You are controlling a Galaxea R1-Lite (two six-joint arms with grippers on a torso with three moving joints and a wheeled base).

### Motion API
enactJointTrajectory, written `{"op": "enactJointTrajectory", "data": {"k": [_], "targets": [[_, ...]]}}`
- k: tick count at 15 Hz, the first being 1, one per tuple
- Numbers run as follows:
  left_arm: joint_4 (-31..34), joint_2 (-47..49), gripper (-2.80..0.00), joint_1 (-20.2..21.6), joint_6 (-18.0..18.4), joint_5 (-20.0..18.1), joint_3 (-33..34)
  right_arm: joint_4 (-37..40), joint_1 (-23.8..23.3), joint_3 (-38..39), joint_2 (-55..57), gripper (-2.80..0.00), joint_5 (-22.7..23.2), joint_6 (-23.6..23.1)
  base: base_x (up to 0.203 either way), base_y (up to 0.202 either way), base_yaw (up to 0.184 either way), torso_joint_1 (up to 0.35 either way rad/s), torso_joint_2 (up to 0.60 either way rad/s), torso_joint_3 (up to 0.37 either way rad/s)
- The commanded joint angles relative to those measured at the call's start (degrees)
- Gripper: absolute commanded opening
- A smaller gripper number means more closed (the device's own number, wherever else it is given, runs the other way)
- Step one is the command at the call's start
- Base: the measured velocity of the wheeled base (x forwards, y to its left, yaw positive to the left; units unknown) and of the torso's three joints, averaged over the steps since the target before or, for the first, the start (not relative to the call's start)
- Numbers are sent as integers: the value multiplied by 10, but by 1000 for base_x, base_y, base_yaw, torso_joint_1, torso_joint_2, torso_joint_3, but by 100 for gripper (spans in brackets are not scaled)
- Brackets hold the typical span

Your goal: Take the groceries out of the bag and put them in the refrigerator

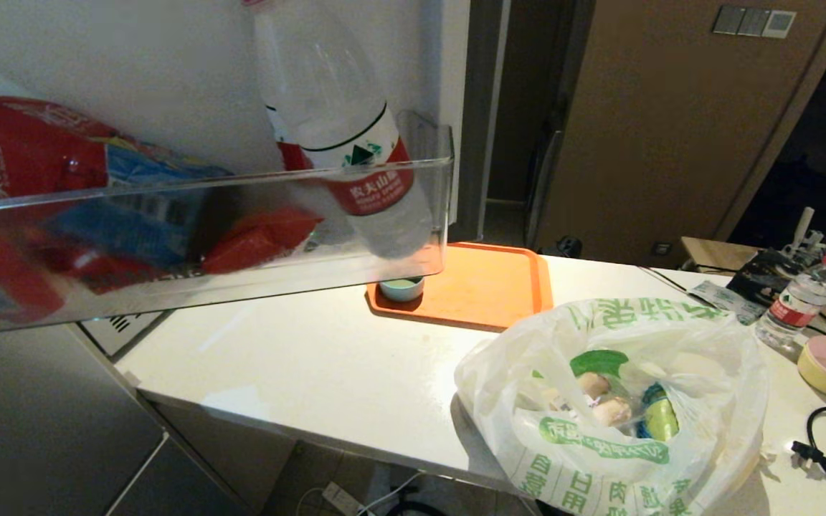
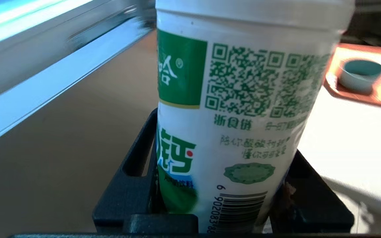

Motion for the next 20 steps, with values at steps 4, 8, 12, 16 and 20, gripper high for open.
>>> {"op": "enactJointTrajectory", "data": {"k": [4, 8, 12, 16, 20], "targets": [[-6, 84, -280, 125, -77, -58, -45, 0, 0, 0, 1, -280, 0, -1, 0, 0, 0, 0, 0, 0], [-89, 168, -280, 160, -128, -58, -73, 0, 0, 0, 1, -280, 0, -1, 0, 0, 0, 0, 0, 0], [-232, 309, -280, 182, -160, -62, -106, 0, 0, 0, 1, -280, 0, -1, 0, 0, 0, 0, 0, 0], [-336, 448, -280, 172, -189, -70, -185, 0, 0, 0, 1, -280, 0, -1, 0, 0, 0, 0, 0, 0], [-428, 541, -280, 179, -194, -68, -240, 0, 0, 0, 1, -280, 0, -1, 0, 0, 0, 0, 0, 0]]}}
